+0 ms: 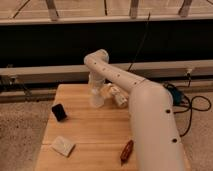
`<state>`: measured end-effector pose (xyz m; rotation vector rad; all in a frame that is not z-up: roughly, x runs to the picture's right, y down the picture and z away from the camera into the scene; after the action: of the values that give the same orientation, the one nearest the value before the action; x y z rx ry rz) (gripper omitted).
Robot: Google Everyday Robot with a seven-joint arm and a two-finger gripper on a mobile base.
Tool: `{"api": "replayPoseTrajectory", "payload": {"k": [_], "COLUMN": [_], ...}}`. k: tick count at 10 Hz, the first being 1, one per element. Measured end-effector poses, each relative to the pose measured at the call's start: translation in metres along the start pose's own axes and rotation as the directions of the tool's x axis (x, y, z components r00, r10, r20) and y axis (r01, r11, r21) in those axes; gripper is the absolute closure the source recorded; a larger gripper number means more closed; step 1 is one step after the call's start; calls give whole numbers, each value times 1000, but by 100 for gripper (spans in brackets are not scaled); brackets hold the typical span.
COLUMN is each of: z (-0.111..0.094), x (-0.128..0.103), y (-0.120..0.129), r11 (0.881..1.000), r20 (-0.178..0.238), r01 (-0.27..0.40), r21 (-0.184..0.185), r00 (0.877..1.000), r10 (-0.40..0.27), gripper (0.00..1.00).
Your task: Place the ceramic cup over the eraser
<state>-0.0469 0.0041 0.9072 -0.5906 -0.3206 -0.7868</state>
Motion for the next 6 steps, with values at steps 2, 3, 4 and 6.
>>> {"api": "replayPoseTrajectory", "payload": {"k": [2,3,4,6], "z": [4,5,7,8], "x": [2,2,1,-1], "y": [-1,-2,-1,-1], "r11": [1000,1000,999,999], "r20": [7,18,43,52], "r01": [6,8,10,16], "r21": [-16,-26,-43,-47], "r00": [1000,1000,999,999], "r10": [-6,-8,-9,-13], "gripper": [38,50,62,80]}}
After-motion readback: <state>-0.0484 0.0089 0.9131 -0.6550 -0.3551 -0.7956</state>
